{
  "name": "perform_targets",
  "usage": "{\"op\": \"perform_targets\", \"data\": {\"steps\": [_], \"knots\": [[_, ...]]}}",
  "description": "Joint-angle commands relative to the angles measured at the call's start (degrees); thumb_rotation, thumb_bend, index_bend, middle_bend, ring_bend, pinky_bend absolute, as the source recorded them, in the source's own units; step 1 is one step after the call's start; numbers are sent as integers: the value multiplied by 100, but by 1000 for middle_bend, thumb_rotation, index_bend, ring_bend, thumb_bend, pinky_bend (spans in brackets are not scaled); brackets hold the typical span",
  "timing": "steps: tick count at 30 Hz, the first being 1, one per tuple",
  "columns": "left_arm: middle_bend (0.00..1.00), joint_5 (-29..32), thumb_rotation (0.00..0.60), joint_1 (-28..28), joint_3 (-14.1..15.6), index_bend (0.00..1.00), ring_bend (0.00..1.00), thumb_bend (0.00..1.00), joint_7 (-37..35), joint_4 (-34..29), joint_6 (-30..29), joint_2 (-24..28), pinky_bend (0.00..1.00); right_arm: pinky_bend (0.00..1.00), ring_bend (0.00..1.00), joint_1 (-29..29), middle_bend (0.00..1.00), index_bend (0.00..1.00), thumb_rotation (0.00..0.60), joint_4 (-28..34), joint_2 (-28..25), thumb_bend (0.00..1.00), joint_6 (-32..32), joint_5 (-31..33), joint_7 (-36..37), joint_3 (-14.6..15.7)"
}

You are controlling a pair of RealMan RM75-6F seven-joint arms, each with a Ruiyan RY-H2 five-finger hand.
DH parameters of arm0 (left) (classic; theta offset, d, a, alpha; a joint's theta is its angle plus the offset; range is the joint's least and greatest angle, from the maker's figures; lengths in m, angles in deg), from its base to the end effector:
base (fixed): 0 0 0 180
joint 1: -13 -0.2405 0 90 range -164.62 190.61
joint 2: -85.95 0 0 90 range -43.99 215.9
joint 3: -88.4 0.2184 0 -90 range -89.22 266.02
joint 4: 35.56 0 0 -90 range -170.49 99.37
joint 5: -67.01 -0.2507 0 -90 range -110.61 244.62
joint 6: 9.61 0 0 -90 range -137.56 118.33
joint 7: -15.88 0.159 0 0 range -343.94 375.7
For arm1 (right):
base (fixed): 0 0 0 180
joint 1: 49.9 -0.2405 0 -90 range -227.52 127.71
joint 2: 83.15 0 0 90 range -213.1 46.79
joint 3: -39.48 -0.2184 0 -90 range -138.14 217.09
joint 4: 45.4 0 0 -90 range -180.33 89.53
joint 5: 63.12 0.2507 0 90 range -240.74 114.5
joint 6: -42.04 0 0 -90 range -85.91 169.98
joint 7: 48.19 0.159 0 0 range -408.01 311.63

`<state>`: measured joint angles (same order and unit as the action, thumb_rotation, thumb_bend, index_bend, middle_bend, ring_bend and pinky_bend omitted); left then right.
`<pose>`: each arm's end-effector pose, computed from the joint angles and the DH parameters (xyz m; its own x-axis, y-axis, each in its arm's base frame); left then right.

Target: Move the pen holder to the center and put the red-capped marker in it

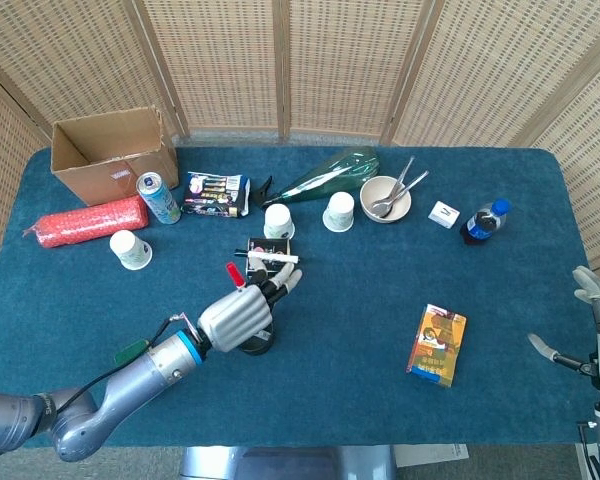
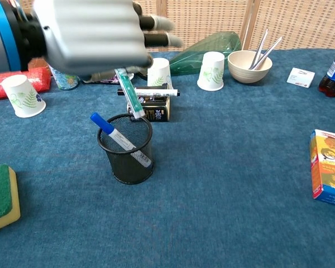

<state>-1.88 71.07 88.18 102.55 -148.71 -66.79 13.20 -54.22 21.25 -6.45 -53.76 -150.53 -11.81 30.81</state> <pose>-0.0104 0.2547 -0.0343 0.8103 -0.5679 0.1445 -0.2321 -0.5375 -0.8107 -0.3371 -0.2143 0.1323 -0.0197 0.2521 0.9675 -0.9912 -0.1317 0.0142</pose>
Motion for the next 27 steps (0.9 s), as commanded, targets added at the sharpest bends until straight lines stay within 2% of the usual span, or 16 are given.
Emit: {"op": "perform_targets", "data": {"steps": [1, 19, 22, 27], "knots": [[0, 66, 600, 61, 62, 498, 0, 470, 158, 29, -42, -152, 351, 290, 134, 7, 133, 115, 600, -3, -2, 0, 4, 13, -3, -4], [0, -147, 600, 199, 392, 492, 0, 472, 565, 174, 19, -162, 360, 290, 134, -4, 133, 116, 600, -11, 15, 0, 31, 15, -2, -8], [0, -171, 600, 190, 421, 415, 0, 472, 623, 179, -13, -199, 358, 289, 134, -1, 133, 115, 600, -4, 9, 0, 23, 14, 0, -12], [0, -97, 600, 162, 440, 214, 0, 471, 754, 157, -115, -242, 357, 290, 134, 0, 133, 116, 600, -7, 6, 0, 35, 26, 15, -17]]}}
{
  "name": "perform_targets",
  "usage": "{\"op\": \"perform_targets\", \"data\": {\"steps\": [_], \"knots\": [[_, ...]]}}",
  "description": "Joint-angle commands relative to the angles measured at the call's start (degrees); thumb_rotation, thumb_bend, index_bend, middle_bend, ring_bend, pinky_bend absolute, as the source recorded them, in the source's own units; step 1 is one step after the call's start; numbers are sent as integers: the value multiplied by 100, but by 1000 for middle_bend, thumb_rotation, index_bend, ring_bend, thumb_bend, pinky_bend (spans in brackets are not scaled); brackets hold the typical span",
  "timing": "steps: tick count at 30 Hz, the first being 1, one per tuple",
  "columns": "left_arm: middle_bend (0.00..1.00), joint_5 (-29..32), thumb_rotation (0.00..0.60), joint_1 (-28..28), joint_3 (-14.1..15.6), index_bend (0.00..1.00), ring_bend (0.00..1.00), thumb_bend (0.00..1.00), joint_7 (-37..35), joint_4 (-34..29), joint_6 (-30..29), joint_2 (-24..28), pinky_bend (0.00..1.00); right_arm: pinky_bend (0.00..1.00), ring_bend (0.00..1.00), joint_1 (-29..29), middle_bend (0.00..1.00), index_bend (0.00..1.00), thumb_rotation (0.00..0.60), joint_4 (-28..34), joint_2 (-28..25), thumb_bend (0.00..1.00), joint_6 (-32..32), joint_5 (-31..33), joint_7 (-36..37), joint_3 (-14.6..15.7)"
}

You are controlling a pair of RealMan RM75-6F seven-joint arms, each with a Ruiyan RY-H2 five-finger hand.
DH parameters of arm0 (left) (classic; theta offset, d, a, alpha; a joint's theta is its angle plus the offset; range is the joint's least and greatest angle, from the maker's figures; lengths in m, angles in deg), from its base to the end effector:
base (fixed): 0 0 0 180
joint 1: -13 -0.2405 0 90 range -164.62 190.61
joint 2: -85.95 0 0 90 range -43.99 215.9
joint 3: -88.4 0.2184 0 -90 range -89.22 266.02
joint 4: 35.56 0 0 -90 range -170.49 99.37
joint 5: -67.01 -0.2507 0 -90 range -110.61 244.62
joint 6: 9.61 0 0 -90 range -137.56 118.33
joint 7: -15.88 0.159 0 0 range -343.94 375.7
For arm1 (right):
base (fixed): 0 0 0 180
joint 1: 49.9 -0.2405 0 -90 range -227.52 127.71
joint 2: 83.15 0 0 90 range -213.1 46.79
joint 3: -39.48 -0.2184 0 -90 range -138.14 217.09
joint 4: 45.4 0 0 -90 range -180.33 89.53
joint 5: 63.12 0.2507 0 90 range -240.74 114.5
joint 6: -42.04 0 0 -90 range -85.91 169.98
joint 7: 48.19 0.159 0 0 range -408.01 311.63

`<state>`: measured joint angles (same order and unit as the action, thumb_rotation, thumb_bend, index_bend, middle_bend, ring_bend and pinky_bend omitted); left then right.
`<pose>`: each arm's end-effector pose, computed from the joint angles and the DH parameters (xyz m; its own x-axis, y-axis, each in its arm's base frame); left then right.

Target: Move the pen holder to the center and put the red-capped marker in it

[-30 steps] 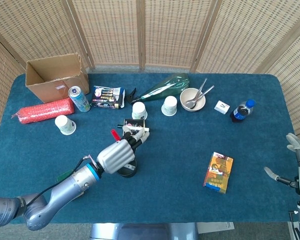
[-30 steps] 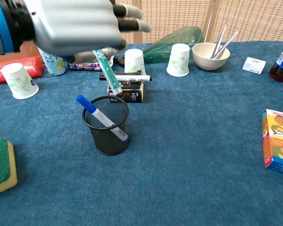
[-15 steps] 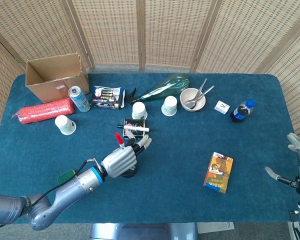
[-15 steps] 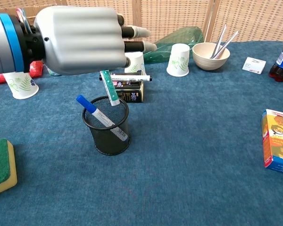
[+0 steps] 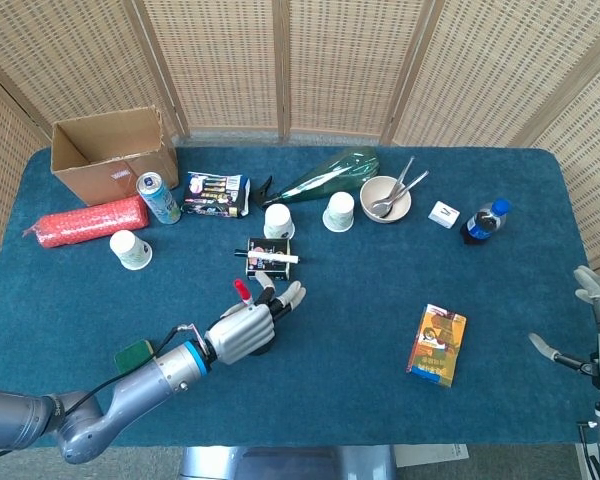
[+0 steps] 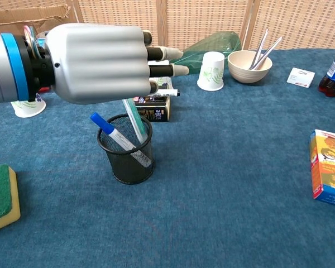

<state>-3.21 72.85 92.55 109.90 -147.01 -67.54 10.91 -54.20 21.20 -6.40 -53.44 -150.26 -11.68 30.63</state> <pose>-0.0220 0.2423 -0.0493 0.7544 -0.6559 0.0266 -0.3873 -0.4775 -0.7887 -0.3382 -0.2149 0.1325 -0.0215 0.2532 0.9672 -0.9920 -0.1256 0.0108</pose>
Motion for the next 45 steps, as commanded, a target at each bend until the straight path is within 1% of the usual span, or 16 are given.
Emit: {"op": "perform_targets", "data": {"steps": [1, 3, 6, 11, 12, 15, 20, 24, 27, 28, 31, 35, 40, 41, 42, 45], "knots": [[0, 44, 600, -18, 4, 189, 0, 471, 25, -16, -52, -13, 357, 290, 134, -2, 133, 116, 600, -4, 2, 0, 3, -2, 0, 1], [0, 63, 600, -24, 10, 130, 0, 470, 28, -27, -74, 4, 356, 290, 134, -4, 133, 116, 600, -4, 5, 0, 4, -10, -6, 5], [0, 26, 600, -61, -27, 88, 0, 471, -107, -48, -160, 32, 356, 290, 134, -5, 133, 116, 600, -4, 7, 0, 0, -17, -13, 8], [0, -21, 600, -204, -184, 85, 0, 470, -568, -66, -429, 160, 351, 290, 134, -5, 133, 116, 600, 3, 4, 0, -7, -36, -24, 17], [0, 8, 600, -291, -271, 86, 0, 470, -813, -83, -577, 242, 349, 290, 134, -8, 133, 116, 600, 8, 5, 0, -9, -52, -31, 26], [0, 32, 600, -457, -368, 91, 0, 470, -1310, -91, -764, 441, 352, 289, 134, -13, 134, 115, 600, 18, 7, 0, -13, -70, -56, 34], [0, 156, 600, -721, -398, 141, 0, 471, -2116, -75, -851, 914, 280, 290, 134, -18, 133, 116, 600, 41, 10, 0, -26, -107, -101, 55], [0, 36, 600, -1039, -362, 142, 0, 468, -3039, -9, -985, 1263, 280, 290, 134, -23, 133, 116, 600, 55, 15, 0, -39, -130, -183, 65], [0, -119, 600, -1458, -351, 142, 0, 461, -4148, 96, -1293, 1448, 286, 289, 134, -22, 130, 118, 600, 88, 4, 0, -25, -121, -276, 69], [0, -184, 600, -1659, -349, 142, 0, 459, -4669, 159, -1461, 1503, 287, 289, 134, -22, 129, 118, 600, 106, -8, 0, -6, -116, -316, 76], [0, -487, 600, -2141, -254, 142, 0, 450, -5868, 398, -1828, 1605, 283, 290, 134, -19, 128, 117, 600, 177, -57, 0, 77, -82, -433, 98], [0, -853, 600, -2748, -77, 137, 0, 348, -7168, 650, -2301, 1698, 255, 289, 131, -11, 126, 118, 600, 281, -116, 0, 150, -52, -602, 122], [0, -865, 600, -3448, 142, 100, 0, 291, -8061, 646, -2689, 1865, 222, 290, 129, -4, 125, 118, 600, 401, -157, 0, 178, -47, -789, 139], [0, -862, 600, -3697, 205, 102, 0, 287, -8352, 661, -2901, 1858, 219, 289, 129, 0, 125, 118, 600, 405, -170, 0, 183, -47, -856, 145], [0, -1050, 600, -3957, 271, 105, 0, 283, -8690, 800, -3189, 1798, 217, 290, 126, 5, 125, 118, 600, 432, -193, 0, 197, -38, -941, 150], [0, -1244, 600, -4376, 314, 114, 0, 281, -9157, 1130, -3582, 1627, 216, 289, 119, 26, 124, 121, 600, 560, -314, 0, 302, 26, -1301, 180]]}}
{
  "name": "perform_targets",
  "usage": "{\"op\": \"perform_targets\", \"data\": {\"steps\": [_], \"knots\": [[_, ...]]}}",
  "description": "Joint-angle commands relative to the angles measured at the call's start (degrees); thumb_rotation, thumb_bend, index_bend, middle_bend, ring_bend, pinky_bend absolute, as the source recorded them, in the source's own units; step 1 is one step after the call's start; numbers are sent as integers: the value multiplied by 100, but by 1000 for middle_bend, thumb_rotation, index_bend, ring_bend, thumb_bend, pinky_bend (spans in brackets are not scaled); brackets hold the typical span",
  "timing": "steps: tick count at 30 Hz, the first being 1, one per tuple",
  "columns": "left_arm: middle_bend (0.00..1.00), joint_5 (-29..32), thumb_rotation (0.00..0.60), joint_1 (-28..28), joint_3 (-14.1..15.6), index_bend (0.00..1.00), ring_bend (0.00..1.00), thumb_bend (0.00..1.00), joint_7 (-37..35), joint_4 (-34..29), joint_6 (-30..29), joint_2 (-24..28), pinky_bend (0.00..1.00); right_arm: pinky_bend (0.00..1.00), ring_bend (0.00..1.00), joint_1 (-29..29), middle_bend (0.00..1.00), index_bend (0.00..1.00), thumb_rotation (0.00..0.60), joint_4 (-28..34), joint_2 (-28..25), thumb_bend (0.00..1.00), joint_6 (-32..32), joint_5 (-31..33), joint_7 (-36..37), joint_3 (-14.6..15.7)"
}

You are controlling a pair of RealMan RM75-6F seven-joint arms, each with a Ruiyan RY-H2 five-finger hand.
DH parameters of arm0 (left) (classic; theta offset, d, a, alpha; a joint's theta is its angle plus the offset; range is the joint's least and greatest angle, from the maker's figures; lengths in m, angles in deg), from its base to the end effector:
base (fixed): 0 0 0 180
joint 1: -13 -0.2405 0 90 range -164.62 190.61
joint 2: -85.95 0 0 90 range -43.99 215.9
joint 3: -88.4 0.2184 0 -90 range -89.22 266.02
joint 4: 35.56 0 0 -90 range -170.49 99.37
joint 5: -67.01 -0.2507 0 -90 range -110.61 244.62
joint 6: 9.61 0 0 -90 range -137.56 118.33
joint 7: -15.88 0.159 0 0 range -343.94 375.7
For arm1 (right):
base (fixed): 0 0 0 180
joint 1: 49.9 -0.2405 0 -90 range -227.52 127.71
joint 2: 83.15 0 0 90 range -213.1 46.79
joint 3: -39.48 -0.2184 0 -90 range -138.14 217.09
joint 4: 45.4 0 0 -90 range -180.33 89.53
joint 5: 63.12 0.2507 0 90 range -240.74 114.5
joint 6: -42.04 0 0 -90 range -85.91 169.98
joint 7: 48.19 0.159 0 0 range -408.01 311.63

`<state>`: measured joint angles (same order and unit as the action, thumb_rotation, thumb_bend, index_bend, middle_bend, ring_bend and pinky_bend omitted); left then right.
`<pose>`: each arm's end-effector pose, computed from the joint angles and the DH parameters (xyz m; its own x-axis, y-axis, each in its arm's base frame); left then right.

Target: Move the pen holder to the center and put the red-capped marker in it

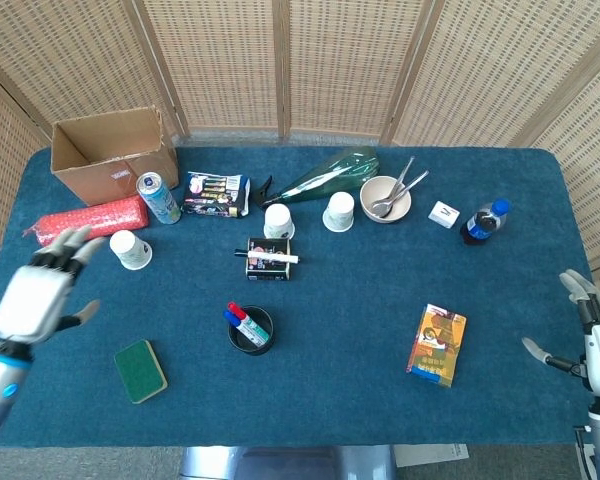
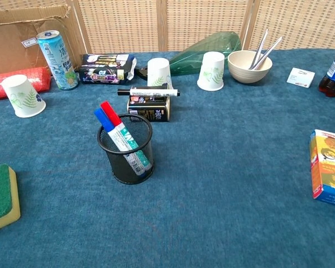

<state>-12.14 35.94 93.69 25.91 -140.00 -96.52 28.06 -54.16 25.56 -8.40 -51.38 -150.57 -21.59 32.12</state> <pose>-0.2243 0.2377 0.1074 0.4789 -0.0115 0.8778 0.8644 -0.1681 -0.4738 -0.3318 -0.2114 0.1240 0.1155 0.2084 0.9712 -0.9879 -0.0774 0.1341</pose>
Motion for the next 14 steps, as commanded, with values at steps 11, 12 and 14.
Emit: {"op": "perform_targets", "data": {"steps": [11, 12, 14], "knots": [[0, -403, 600, -1246, 112, 132, 0, 282, -1449, 1086, -676, -639, 214, 273, 79, 181, 114, 115, 600, 1361, -712, 0, 511, 794, -2041, -36], [0, -420, 600, -1255, 93, 133, 0, 282, -1471, 1123, -649, -659, 214, 273, 79, 191, 114, 115, 600, 1409, -727, 0, 505, 829, -2091, -51], [0, -459, 600, -1259, 67, 134, 0, 282, -1485, 1149, -596, -666, 215, 274, 79, 207, 113, 115, 600, 1483, -751, 0, 503, 869, -2156, -65]]}}
